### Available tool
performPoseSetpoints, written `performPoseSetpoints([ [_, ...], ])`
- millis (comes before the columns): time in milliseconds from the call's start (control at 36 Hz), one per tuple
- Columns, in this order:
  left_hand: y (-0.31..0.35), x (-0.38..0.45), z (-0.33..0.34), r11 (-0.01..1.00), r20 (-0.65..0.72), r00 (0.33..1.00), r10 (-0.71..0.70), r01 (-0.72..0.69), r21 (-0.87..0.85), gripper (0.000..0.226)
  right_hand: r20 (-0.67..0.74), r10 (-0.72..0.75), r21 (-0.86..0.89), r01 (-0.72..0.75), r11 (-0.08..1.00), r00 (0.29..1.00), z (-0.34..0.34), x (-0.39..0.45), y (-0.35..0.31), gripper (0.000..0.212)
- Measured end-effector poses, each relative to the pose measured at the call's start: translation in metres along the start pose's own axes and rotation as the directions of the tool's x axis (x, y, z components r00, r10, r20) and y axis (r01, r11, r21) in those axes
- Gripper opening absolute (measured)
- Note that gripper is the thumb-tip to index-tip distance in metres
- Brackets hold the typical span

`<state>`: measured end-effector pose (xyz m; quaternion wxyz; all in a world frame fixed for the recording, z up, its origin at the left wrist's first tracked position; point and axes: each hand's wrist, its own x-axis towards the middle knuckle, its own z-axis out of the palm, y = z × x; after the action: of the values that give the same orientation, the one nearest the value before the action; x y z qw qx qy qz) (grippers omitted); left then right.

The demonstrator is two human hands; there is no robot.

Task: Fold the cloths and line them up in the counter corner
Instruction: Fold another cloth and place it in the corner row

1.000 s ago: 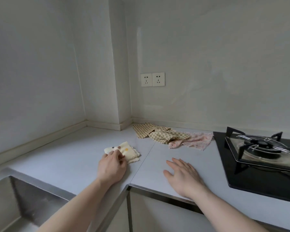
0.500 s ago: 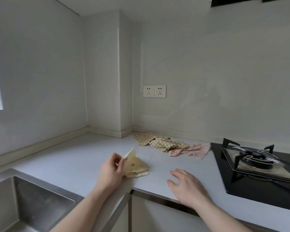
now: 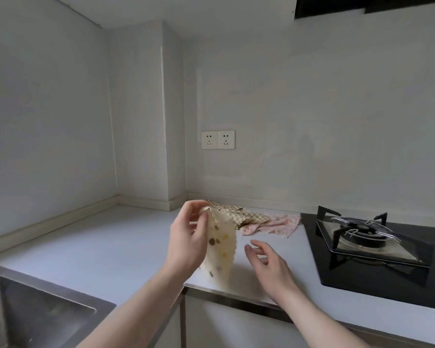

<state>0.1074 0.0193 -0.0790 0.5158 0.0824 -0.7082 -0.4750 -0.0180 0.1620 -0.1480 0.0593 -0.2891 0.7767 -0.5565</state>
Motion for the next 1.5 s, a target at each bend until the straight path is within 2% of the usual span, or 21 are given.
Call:
performPoseSetpoints([
  [139,0.009,-0.003,0.007,0.999,0.008,1.0,-0.013,0.013,-0.048,0.014,0.037,0.007,-0.015,-0.007,1.0,0.999,-0.006,0.001,0.0,0.044],
  [222,0.011,-0.004,0.01,0.999,0.021,1.0,-0.017,0.018,-0.034,0.01,0.039,-0.014,-0.033,0.015,0.999,0.999,-0.007,-0.001,-0.002,0.02],
  [278,0.011,-0.005,0.01,0.999,0.036,0.999,-0.037,0.037,-0.018,0.006,0.045,-0.025,-0.037,0.026,0.999,0.999,-0.007,-0.001,-0.003,0.033],
  [389,0.006,-0.003,0.009,0.994,0.064,0.994,-0.094,0.09,0.064,0.014,0.053,-0.006,0.049,0.003,0.999,0.999,-0.008,0.001,-0.001,0.056],
  [639,-0.002,0.002,0.007,0.95,0.067,0.973,-0.22,0.198,0.24,0.016,0.06,0.006,0.148,-0.015,0.989,0.998,-0.007,-0.009,-0.01,0.063],
  [778,0.005,0.004,0.006,0.923,0.128,0.974,-0.188,0.131,0.361,0.017,0.067,0.06,0.259,-0.075,0.963,0.996,-0.018,-0.012,-0.015,0.064],
  [861,0.008,0.002,0.006,0.891,0.224,0.962,-0.155,0.038,0.452,0.015,0.129,0.059,0.318,-0.098,0.943,0.99,-0.022,-0.017,-0.016,0.067],
  [944,0.011,0.0,0.008,0.888,0.323,0.936,-0.14,-0.025,0.458,0.012,0.222,0.065,0.391,-0.15,0.908,0.973,-0.024,-0.023,-0.016,0.066],
  [1083,0.016,0.002,0.008,0.897,0.424,0.901,-0.088,-0.114,0.428,0.008,0.396,0.035,0.452,-0.227,0.863,0.918,-0.028,-0.034,-0.022,0.035],
  [1222,0.02,0.004,0.001,0.908,0.499,0.865,-0.042,-0.175,0.38,0.015,0.275,0.059,0.37,-0.162,0.915,0.96,-0.035,-0.032,-0.034,0.008],
  [1389,0.013,0.011,-0.017,0.82,0.633,0.757,-0.162,-0.253,0.513,0.042,0.128,0.108,0.374,-0.148,0.915,0.986,-0.068,-0.02,-0.047,0.02],
  [1500,0.011,0.017,-0.026,0.794,0.603,0.756,-0.254,-0.193,0.576,0.051,0.017,0.119,0.309,-0.119,0.944,0.993,-0.09,-0.011,-0.059,0.014],
])
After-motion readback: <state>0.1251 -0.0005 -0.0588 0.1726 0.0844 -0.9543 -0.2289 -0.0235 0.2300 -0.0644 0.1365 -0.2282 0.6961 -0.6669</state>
